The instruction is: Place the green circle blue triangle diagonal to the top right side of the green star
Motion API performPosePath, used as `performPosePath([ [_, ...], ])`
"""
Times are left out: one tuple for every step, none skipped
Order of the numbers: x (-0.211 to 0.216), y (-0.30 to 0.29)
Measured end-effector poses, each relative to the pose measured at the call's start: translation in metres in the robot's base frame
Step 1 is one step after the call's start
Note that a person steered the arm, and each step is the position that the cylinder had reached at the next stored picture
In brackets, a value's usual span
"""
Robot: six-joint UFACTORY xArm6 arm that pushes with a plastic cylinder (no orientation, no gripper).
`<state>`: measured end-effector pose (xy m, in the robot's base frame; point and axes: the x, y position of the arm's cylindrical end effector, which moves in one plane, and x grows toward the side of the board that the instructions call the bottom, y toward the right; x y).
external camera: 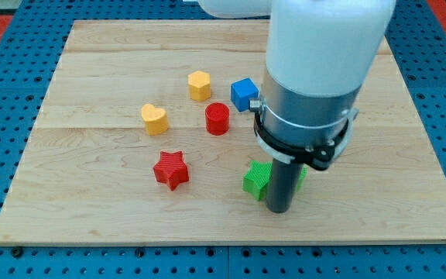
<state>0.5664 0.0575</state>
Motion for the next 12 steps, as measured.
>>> performPosePath([
  [-0.017, -0.038],
  [-0.023, -0.043],
  [0.026, 0.04],
  [0.005, 0.07],
  [-0.023, 0.04],
  [-0.035, 0.032],
  [0.002, 0.035],
  [0.009, -0.06],
  [0.008, -0.144],
  [-0.02, -0.136],
  [-0.041, -0.124],
  [0.002, -0.088],
])
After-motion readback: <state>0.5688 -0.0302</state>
